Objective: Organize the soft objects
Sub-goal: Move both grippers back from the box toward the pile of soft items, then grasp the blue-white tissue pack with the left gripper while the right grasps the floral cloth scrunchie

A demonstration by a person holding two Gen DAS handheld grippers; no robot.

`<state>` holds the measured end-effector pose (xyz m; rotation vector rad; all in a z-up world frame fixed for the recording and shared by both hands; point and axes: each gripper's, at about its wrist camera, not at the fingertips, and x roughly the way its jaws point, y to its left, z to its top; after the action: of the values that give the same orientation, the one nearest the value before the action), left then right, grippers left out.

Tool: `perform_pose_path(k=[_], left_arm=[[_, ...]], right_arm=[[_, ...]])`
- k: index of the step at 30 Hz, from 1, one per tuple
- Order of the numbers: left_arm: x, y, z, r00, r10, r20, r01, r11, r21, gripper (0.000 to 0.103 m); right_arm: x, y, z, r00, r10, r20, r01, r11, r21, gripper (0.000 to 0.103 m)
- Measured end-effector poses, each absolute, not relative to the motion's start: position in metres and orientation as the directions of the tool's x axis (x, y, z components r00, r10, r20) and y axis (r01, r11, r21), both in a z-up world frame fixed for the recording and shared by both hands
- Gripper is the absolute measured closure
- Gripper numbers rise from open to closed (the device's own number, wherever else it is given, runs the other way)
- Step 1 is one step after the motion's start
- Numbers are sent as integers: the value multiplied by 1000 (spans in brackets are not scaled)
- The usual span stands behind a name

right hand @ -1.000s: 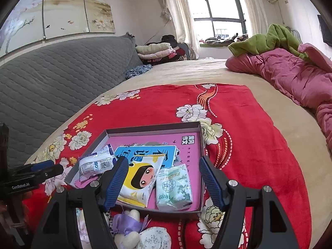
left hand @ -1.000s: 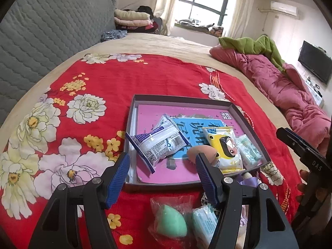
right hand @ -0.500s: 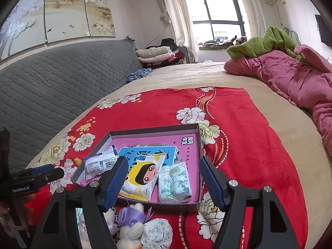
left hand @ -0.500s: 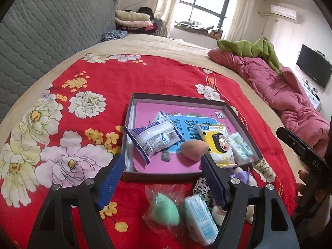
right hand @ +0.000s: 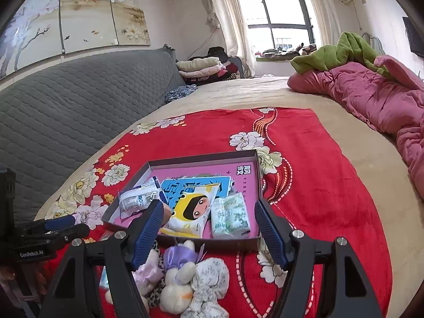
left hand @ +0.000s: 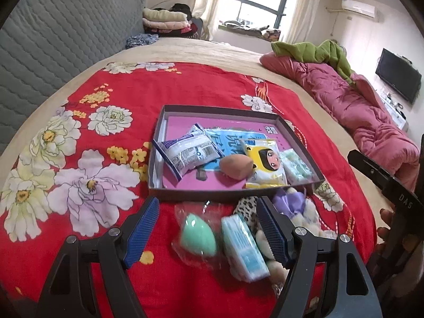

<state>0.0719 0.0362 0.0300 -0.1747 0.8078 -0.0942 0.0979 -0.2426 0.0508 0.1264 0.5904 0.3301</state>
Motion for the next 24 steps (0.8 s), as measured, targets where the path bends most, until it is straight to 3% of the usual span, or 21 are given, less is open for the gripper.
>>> perform_pose_path(k=[24], left_arm=[[24, 19, 16, 597, -182, -782, 9, 975, -220, 26]], right_arm=[[46, -238, 44, 726, 360, -586, -292, 933, 211, 32]])
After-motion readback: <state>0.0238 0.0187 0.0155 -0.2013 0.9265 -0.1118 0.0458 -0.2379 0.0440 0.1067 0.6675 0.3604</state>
